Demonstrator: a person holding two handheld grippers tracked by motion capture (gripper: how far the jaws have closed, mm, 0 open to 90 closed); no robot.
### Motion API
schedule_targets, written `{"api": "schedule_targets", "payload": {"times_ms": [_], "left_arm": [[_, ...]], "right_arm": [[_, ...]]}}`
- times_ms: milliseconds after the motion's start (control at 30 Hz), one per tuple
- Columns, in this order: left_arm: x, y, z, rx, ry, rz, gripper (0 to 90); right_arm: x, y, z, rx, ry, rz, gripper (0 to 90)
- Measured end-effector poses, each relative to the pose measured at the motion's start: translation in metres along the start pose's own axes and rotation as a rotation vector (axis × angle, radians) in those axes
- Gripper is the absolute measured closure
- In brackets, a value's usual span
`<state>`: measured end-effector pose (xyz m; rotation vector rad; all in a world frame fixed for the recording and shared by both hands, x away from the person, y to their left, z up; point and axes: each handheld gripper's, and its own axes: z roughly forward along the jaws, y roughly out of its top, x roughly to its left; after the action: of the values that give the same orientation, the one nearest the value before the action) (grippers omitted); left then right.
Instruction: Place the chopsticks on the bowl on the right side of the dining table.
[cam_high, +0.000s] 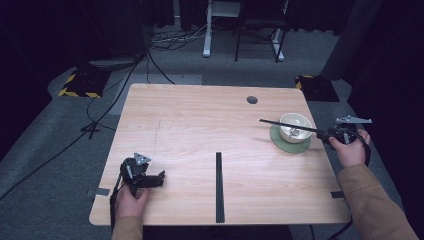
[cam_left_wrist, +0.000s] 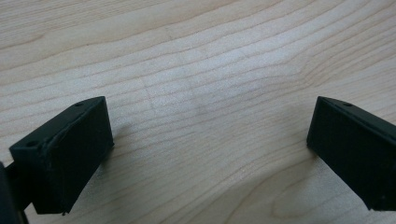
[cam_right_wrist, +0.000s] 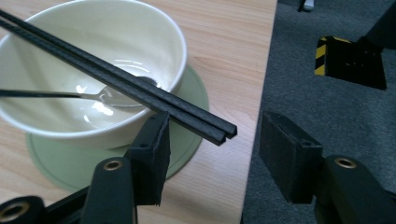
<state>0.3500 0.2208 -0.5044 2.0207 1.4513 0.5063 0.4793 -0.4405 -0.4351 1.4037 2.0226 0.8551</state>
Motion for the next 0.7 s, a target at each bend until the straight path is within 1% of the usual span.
{"api": "schedule_targets", "payload": {"times_ms": [167,200,233,300,333,467,567,633,700], "left_arm": [[0.0,0.0,0.0,0.0,-0.001,0.0,0.5],[0.0,0.0,0.0,0.0,0.0,0.0,0.5],[0.0,0.0,0.0,0.0,-0.001,0.0,0.5],[0.0,0.0,0.0,0.0,-0.001,0.0,0.5],[0.0,0.0,0.0,0.0,-0.001,0.0,0.5],[0.0,0.0,0.0,0.0,0.0,0.0,0.5],[0.0,0.0,0.0,0.0,0.0,0.0,0.5],[0.0,0.0,0.0,0.0,0.0,0.0,0.5],[0.0,0.0,0.0,0.0,0.0,0.0,0.5]], "right_arm": [[-0.008,0.003,0.003,0.004,-0.022,0.014,44.6],[-0.009,0.004,0.004,0.005,-0.031,0.024,44.6],[-0.011,0.004,0.004,0.003,-0.035,0.018,44.6],[-0.013,0.005,0.005,0.003,-0.042,0.024,44.7],[-0.013,0.006,0.005,0.003,-0.045,0.033,44.7],[-0.017,0.008,0.001,-0.011,-0.057,0.032,44.8],[-0.023,0.011,-0.005,-0.033,-0.089,0.043,45.2],[-0.026,0.014,-0.006,-0.039,-0.114,0.055,45.2],[-0.029,0.017,-0.005,-0.047,-0.138,0.054,45.1]]}}
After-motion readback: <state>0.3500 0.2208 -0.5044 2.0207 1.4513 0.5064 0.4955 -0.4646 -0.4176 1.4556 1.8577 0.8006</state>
